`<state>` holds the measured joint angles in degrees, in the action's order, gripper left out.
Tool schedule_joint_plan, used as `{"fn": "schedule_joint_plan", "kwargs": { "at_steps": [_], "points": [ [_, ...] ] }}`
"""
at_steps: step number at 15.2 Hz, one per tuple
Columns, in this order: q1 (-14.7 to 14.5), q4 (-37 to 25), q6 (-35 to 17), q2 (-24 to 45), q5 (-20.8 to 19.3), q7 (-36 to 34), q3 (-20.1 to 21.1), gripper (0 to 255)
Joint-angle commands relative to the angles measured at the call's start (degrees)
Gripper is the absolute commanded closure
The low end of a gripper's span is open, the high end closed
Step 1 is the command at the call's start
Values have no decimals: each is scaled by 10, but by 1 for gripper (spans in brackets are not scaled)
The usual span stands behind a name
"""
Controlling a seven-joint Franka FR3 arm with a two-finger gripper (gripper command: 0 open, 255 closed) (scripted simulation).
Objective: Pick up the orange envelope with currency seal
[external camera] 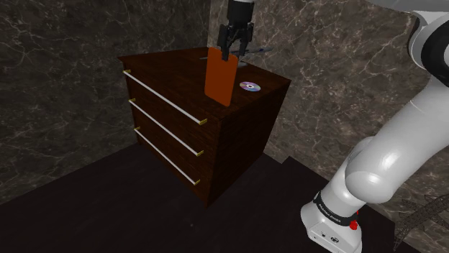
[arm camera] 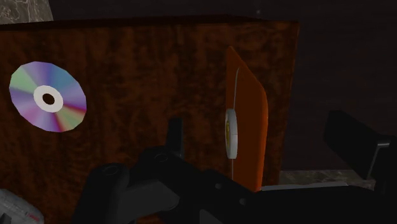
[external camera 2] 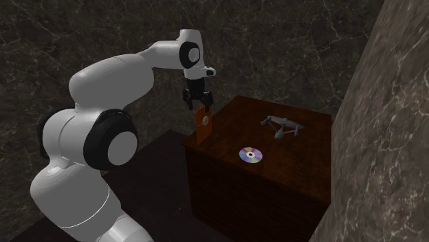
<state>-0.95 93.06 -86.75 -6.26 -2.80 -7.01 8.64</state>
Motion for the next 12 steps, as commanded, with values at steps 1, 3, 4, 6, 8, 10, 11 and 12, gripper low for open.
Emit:
{"fn": "schedule_joint_plan", "kwargs": {
  "at_steps": [1,3,4,6,8,10,11,12],
  "points": [
    [0,21,-18,-4,1,-1,0,0],
    [0,42,-34,-8,1,-1,-1,0],
    [0,48,-39,-10,2,-1,-1,0],
    [0,48,-39,-9,1,-2,0,255],
    [0,47,-39,-8,1,-2,0,255],
    [0,47,-39,-8,1,-2,0,255],
    [0,47,-39,-8,1,-2,0,255],
    [0,47,-39,-8,1,-2,0,255]
  ]
}}
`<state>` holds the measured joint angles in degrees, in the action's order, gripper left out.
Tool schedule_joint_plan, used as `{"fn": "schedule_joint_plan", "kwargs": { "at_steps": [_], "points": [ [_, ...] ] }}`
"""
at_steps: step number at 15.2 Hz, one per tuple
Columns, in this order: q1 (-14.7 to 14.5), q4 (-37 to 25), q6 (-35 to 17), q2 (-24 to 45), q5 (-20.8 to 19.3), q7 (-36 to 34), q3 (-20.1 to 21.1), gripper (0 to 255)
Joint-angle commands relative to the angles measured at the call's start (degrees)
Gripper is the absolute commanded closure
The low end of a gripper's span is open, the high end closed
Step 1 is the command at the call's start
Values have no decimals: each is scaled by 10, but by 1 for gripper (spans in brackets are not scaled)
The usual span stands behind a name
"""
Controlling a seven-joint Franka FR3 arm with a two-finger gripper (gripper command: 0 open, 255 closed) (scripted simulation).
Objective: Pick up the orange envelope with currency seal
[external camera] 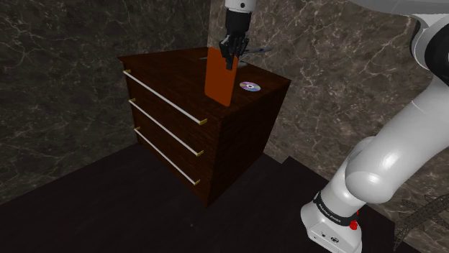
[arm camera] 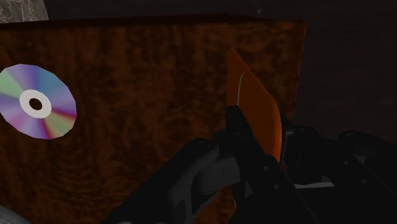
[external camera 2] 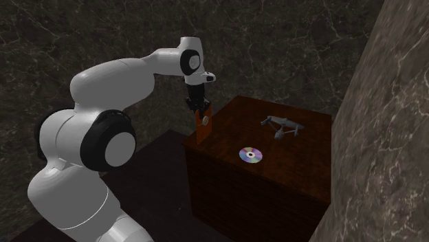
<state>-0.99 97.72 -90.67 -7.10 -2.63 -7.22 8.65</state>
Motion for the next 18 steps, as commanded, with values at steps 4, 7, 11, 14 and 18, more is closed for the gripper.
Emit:
{"fn": "schedule_joint_plan", "kwargs": {
  "at_steps": [4,7,11,14,18],
  "points": [
    [1,-9,9,1,0,1,-1,255],
    [1,-41,33,8,-2,2,0,255],
    [0,-86,67,20,-3,2,1,255],
    [0,-123,93,30,-5,2,2,255],
    [-1,-176,130,48,-8,2,3,255]
  ]
}}
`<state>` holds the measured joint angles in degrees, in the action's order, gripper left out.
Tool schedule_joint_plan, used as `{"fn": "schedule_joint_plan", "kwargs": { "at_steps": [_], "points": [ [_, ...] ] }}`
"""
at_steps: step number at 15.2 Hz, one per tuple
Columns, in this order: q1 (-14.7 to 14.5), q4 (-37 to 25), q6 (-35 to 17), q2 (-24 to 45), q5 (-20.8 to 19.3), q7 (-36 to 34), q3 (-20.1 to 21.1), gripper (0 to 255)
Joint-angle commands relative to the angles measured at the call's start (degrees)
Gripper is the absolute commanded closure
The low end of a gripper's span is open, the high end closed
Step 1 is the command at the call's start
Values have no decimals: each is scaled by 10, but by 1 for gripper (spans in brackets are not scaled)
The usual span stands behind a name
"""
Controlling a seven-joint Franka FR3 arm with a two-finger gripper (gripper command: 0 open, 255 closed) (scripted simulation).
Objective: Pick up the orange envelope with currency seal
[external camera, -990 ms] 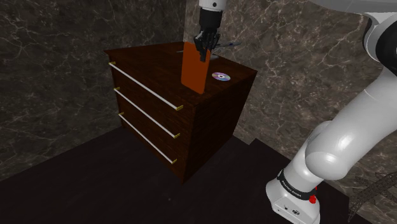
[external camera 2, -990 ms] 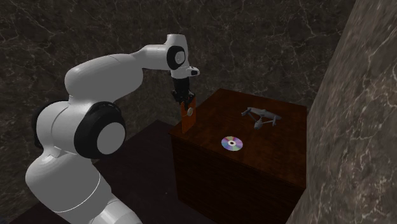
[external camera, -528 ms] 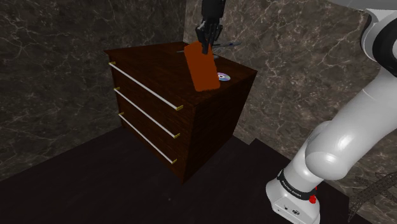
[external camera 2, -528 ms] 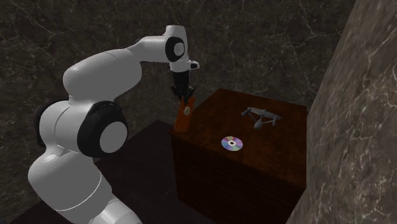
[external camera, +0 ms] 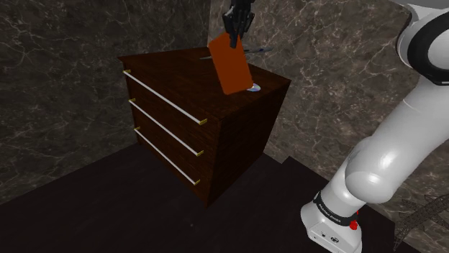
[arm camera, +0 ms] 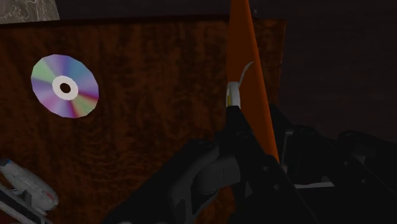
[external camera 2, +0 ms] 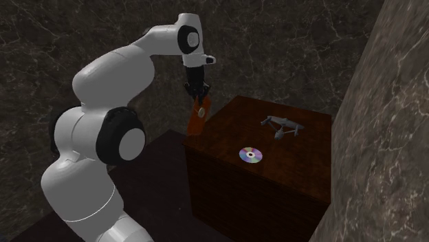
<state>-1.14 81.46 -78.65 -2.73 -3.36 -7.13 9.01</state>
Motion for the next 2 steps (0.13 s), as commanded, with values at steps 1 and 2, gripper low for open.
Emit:
{"fn": "schedule_joint_plan", "kwargs": {
  "at_steps": [1,2],
  "points": [
    [0,-15,11,4,-1,1,0,255],
    [0,-16,11,5,-1,1,0,255]
  ]
}}
